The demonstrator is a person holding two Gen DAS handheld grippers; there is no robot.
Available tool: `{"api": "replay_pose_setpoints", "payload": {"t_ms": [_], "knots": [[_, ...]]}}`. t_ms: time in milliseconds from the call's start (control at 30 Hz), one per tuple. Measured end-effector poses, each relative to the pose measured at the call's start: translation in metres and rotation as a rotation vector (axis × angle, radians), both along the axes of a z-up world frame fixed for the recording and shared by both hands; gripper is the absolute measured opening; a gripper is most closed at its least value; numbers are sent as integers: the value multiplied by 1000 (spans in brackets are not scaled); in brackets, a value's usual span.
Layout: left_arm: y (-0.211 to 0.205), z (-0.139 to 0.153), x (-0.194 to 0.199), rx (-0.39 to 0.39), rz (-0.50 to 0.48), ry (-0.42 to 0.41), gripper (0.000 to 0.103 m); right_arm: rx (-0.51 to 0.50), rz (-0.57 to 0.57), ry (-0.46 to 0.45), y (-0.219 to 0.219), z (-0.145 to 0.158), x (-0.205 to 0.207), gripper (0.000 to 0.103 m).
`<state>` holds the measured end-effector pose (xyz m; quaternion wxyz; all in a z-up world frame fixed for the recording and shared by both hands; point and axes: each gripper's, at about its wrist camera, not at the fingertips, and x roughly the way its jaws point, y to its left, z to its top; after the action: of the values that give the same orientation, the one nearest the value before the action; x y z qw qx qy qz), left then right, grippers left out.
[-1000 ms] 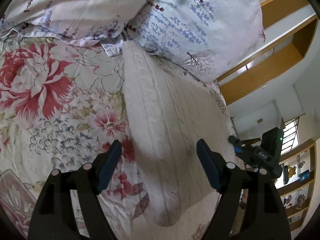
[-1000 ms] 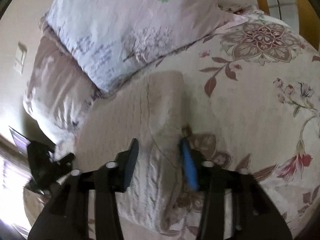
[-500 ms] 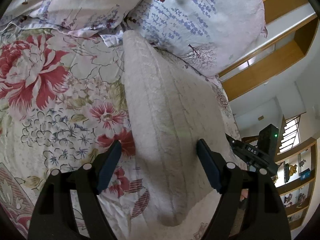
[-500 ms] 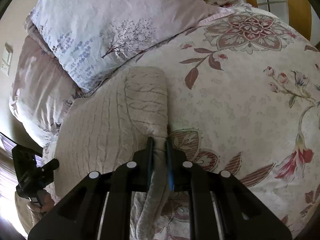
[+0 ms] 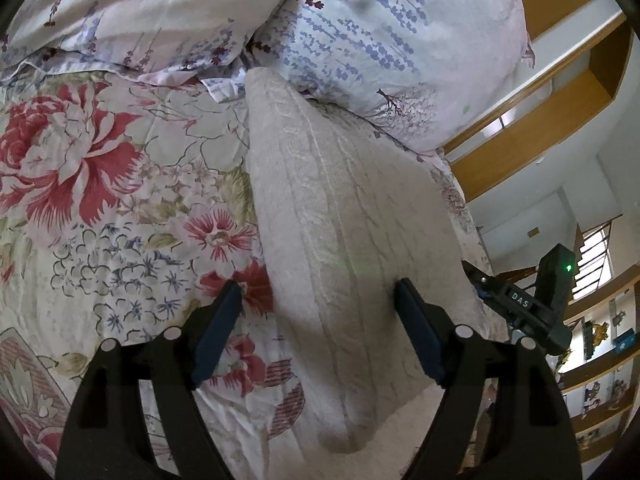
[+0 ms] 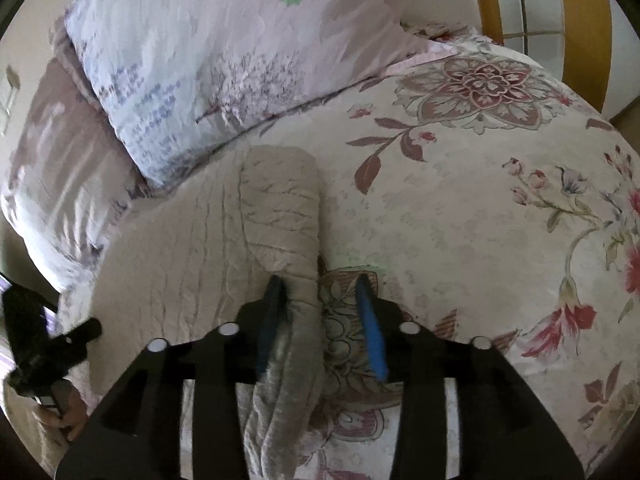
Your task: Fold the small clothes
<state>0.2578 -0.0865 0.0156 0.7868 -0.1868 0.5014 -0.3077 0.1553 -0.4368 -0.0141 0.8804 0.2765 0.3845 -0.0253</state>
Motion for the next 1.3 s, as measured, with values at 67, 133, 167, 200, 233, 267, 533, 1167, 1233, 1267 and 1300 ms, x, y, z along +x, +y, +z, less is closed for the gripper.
{"api": "replay_pose_setpoints", "payload": {"t_ms": [67, 133, 167, 200, 233, 267, 533, 1167, 1233, 1267, 1300], "knots": [[2, 1, 0, -18, 1, 6, 80, 40, -5, -23, -5, 2, -3, 50], [3, 1, 0, -34, 3, 12, 81, 56, -5, -32, -6, 3, -4, 52], [4, 1, 0, -41, 4, 15, 81, 59, -5, -35, -6, 4, -4, 52], [4, 1, 0, -49, 4, 18, 81, 62, -4, -40, -6, 4, -5, 52], [5, 1, -1, -53, 5, 17, 81, 65, -3, -49, -5, 4, -5, 52], [5, 2, -1, -55, 5, 14, 81, 65, -3, -56, -5, 5, -5, 52], [6, 3, -3, -56, 4, -16, 82, 72, 22, -86, 3, 6, -4, 56], [7, -2, 2, -104, 4, 41, 82, 187, 37, -70, -4, 1, 3, 61], [7, -3, 6, -127, 2, 60, 82, 236, 45, -63, -7, 1, 8, 62], [7, -2, 8, -141, 2, 68, 82, 254, 50, -60, -9, 2, 12, 62], [6, -2, 10, -153, 3, 74, 82, 272, 53, -57, -11, 2, 15, 62]]}}
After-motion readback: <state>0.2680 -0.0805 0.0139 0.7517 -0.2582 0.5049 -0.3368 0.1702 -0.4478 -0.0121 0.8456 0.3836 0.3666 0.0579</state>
